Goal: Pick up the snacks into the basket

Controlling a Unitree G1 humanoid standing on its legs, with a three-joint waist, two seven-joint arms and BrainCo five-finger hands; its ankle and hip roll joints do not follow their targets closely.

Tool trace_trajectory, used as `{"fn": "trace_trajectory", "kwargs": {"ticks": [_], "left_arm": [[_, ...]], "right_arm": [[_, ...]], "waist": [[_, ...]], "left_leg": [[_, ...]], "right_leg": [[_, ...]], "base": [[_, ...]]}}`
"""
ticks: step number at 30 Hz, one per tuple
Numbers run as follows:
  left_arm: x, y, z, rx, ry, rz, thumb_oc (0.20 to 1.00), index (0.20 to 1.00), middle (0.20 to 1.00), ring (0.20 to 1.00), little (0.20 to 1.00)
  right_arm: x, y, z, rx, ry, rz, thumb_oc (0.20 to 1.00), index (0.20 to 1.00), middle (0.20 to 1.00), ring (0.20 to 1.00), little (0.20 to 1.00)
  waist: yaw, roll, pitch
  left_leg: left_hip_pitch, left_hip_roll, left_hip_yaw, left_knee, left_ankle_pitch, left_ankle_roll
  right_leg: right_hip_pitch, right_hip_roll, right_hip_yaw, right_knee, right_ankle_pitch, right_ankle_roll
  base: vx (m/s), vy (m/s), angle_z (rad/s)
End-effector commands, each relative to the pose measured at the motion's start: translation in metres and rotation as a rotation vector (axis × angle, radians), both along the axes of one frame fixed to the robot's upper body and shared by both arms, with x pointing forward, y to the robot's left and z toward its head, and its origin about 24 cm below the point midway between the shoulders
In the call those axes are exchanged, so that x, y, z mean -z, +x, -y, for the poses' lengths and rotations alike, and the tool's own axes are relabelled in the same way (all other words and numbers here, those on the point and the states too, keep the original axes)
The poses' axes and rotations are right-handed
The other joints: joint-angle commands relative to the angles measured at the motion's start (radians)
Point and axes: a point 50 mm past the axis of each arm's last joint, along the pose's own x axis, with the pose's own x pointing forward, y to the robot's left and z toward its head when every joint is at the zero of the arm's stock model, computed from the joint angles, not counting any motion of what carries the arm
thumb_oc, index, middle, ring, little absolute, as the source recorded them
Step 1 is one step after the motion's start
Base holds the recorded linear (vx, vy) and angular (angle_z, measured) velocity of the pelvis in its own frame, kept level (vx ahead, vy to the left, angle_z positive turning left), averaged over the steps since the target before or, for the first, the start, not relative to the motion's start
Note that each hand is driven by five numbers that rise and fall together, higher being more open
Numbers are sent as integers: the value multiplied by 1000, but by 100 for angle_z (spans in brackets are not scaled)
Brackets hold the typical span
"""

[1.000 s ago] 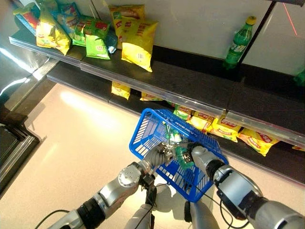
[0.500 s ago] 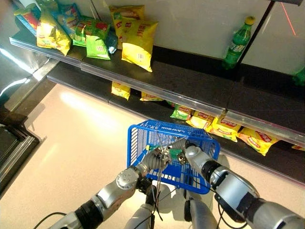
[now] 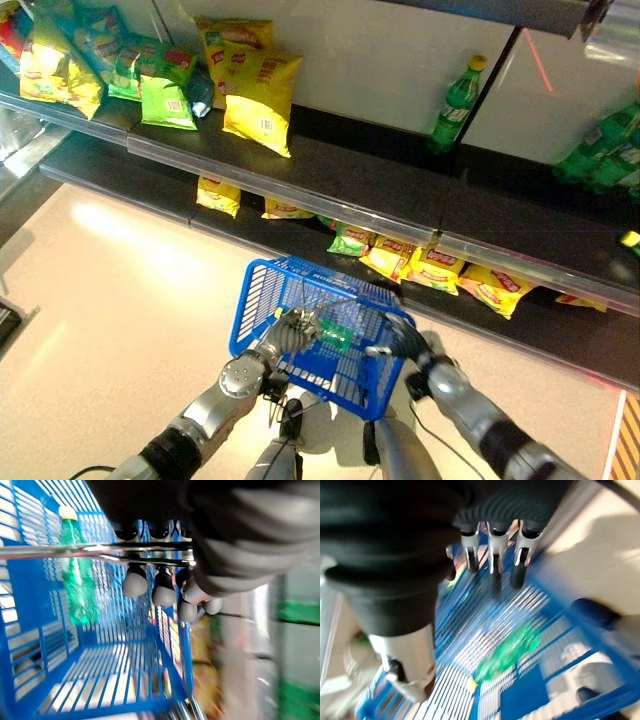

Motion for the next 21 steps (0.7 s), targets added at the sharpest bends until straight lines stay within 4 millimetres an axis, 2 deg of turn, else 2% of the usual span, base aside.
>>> {"fn": "trace_trajectory", "kwargs": {"ticks": [1,2,3,4,5,6,8,9,10,11,12,13,14,18,19,20,21], "left_arm": [[-34,7,12,32,-70,252,200,200,200,200,200],[-12,-3,-4,-54,-58,172,200,200,200,200,200],[-12,-3,-4,-54,-58,172,200,200,200,200,200],[9,-16,-16,-112,-26,91,200,200,200,200,200],[20,-22,-26,-154,-5,45,200,200,200,200,200],[20,-22,-26,-154,-6,45,200,200,200,200,200],[42,-37,-39,-178,77,-50,200,200,200,200,200],[53,-46,-45,-198,113,-102,200,200,200,200,200],[53,-46,-45,-197,113,-101,200,200,200,200,200],[68,-62,-54,-244,136,-181,200,200,200,200,200],[75,-71,-60,-267,153,-222,200,200,200,200,200],[75,-71,-60,-267,153,-222,200,200,200,200,200],[86,-86,-67,-295,187,-290,200,200,200,200,200],[99,-103,-77,-373,214,-389,200,200,200,200,200],[100,-103,-77,-373,213,-389,200,200,200,200,200],[103,-106,-77,-401,206,-411,200,200,200,200,200],[103,-106,-77,-401,206,-410,200,200,200,200,200]], "right_arm": [[8,-15,27,98,24,-19,1000,1000,1000,1000,1000],[27,-38,42,182,10,-110,1000,1000,1000,1000,1000],[27,-38,42,182,10,-110,1000,1000,1000,1000,1000],[46,-64,55,233,-28,-223,1000,1000,1000,1000,1000],[51,-72,59,251,-52,-263,1000,1000,1000,1000,1000],[51,-72,59,251,-52,-263,1000,1000,1000,1000,1000],[64,-100,74,379,-35,-352,1000,1000,1000,1000,1000],[68,-110,79,411,-42,-389,1000,1000,1000,1000,1000],[68,-110,79,411,-42,-388,1000,1000,1000,1000,1000],[73,-122,83,420,-64,-432,1000,1000,1000,1000,1000],[73,-125,84,409,-83,-444,1000,1000,1000,1000,1000],[73,-125,84,409,-84,-444,1000,1000,1000,1000,1000],[75,-130,84,371,-104,-469,1000,1000,1000,1000,1000],[73,-129,88,353,-123,-453,1000,1000,1000,1000,1000],[73,-129,88,353,-123,-453,1000,1000,1000,1000,1000],[70,-124,88,340,-125,-431,1000,1000,1000,1000,1000],[70,-124,88,340,-125,-431,1000,1000,1000,1000,1000]], "waist": [[-14,45,-109],[-22,46,-127],[-21,47,-127],[-24,47,-145],[-25,47,-155],[-26,47,-155],[-41,57,-182],[-36,58,-195],[-36,59,-195],[-27,60,-220],[-23,62,-230],[-24,62,-230],[-16,64,-243],[3,70,-246],[0,71,-245],[9,76,-248],[8,76,-248]], "left_leg": [[-26,20,25,-67,5,-1],[-8,12,38,-71,-2,8],[-7,12,38,-71,-2,8],[11,2,38,-74,-8,14],[14,0,30,-75,-6,14],[15,0,30,-75,-6,14],[19,-6,-16,-82,5,11],[23,-6,-32,-85,7,8],[24,-6,-32,-86,7,8],[37,0,-54,-104,18,1],[42,11,-66,-113,28,-7],[43,12,-67,-115,28,-7],[57,30,-79,-133,40,-20],[31,51,-159,-142,86,-61],[31,50,-162,-143,86,-62],[15,55,-200,-143,105,-74],[15,55,-200,-143,105,-74]], "right_leg": [[14,-95,59,75,-84,131],[27,-97,74,69,-80,138],[28,-97,75,68,-80,138],[47,-95,96,62,-83,140],[54,-91,113,64,-90,139],[55,-91,112,64,-91,139],[86,-17,233,91,-147,129],[102,1,252,83,-165,118],[103,1,251,83,-166,118],[121,4,235,67,-167,103],[129,9,222,64,-175,96],[130,9,220,64,-175,96],[151,10,189,56,-190,89],[170,33,128,71,-238,56],[170,33,124,71,-239,55],[184,37,82,68,-247,47],[185,37,81,68,-247,47]], "base": [[52,200,-71],[21,88,-59],[54,132,-51],[43,49,-17],[43,49,-9],[30,1,-9],[66,-42,3],[61,-54,45],[103,-108,74],[106,-136,55],[105,-137,39],[84,-163,25],[47,-164,29],[-46,-188,55],[-59,-218,97],[-39,-137,96],[-121,-291,131]]}}
